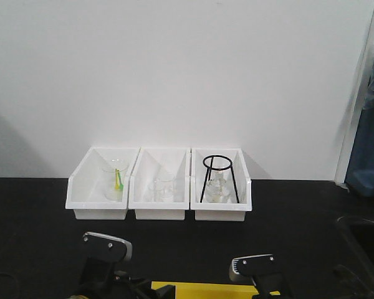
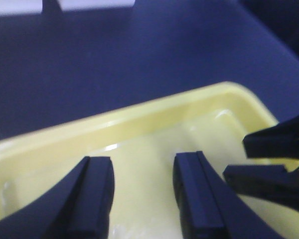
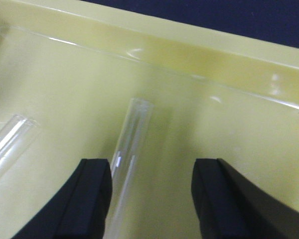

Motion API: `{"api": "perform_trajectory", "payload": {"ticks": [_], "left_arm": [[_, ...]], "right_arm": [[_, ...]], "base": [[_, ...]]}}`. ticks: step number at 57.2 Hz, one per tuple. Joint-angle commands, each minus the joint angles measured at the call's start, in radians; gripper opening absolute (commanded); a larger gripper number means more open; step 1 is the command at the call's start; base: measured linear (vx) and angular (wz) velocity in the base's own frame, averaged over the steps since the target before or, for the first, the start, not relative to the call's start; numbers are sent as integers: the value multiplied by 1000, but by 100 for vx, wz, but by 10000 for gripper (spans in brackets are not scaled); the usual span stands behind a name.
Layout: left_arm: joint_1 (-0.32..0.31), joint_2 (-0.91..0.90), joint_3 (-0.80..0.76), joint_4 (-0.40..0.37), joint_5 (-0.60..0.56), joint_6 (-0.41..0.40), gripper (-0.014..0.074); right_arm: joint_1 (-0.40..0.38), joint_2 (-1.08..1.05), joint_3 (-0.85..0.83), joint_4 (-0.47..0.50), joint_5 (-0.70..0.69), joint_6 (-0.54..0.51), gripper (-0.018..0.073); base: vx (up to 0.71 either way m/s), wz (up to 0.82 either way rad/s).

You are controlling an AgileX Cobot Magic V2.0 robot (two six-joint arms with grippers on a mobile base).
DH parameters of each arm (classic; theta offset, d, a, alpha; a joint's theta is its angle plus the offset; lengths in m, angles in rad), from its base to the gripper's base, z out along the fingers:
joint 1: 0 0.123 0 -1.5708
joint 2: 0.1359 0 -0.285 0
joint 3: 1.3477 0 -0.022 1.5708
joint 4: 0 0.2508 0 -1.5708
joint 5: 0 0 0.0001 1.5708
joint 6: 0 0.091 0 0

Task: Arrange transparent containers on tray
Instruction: 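Open both grippers to release the tubes in the tray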

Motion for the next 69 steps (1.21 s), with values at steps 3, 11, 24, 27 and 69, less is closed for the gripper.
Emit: {"api": "perform_trajectory", "payload": {"ticks": [3,11,24,27,69], "left_arm": [[-4,-129,-28,-6,-81,66,414],[0,-246,-27,-6,-79,184,395],[7,-518,-27,-6,-60,311,338],[7,-582,-27,-6,-38,327,321],[7,-816,-27,-6,213,370,206]], "right_arm": [[-4,-149,-26,-12,-77,-13,412],[-4,-318,-26,-12,-117,-51,358],[-4,-640,-26,-12,-105,-171,239],[-4,-697,-26,-12,-101,-207,215],[-4,-816,-26,-8,-101,-224,178]], "base": [[0,0],[0,0],[0,0],[0,0],[0,0]]}}
